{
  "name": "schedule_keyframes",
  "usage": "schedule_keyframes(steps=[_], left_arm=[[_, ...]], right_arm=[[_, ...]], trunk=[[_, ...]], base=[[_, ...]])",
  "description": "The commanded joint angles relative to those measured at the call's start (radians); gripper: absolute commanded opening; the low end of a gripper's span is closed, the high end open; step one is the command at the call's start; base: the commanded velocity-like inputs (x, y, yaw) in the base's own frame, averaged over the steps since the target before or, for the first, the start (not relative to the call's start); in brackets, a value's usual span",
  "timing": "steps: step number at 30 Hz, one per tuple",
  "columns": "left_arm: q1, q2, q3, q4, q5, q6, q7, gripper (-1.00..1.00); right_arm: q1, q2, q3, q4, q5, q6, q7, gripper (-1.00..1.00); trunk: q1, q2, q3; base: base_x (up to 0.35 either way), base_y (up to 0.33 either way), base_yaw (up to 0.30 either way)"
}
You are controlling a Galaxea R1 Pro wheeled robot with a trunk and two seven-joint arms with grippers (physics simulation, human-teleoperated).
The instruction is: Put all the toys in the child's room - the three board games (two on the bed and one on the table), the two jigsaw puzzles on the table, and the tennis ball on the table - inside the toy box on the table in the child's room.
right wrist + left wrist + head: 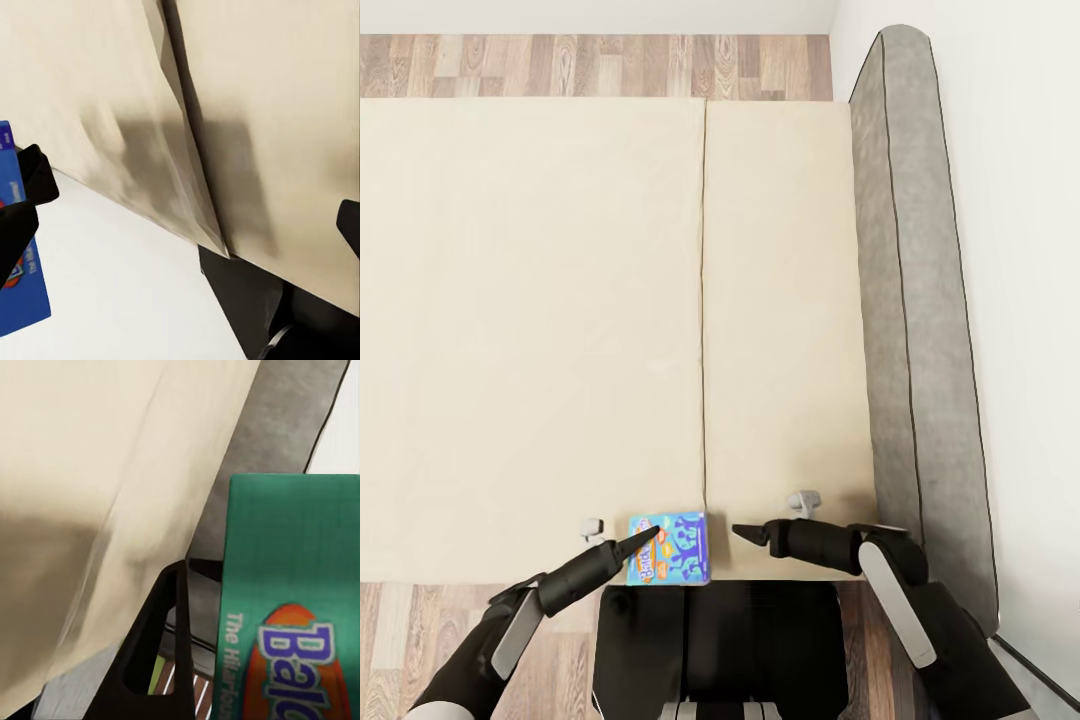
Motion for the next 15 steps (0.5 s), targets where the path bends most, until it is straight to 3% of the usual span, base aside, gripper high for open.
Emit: schedule_keyframes(steps=[1, 15], left_arm=[[0.001, 0.0, 0.002, -0.003, 0.003, 0.011, -0.001, -1.0], [0.011, 0.006, 0.007, -0.016, 0.005, 0.019, -0.006, -1.0]], right_arm=[[0.0, -0.003, 0.0, -0.003, 0.003, 0.003, 0.004, 1.0], [0.0, -0.01, 0.001, -0.011, 0.004, 0.002, 0.001, 1.0]], trunk=[[-0.004, 0.006, 0.003], [-0.057, 0.104, 0.047]], base=[[0.0, 0.0, 0.0], [0.0, 0.0, 0.0]])
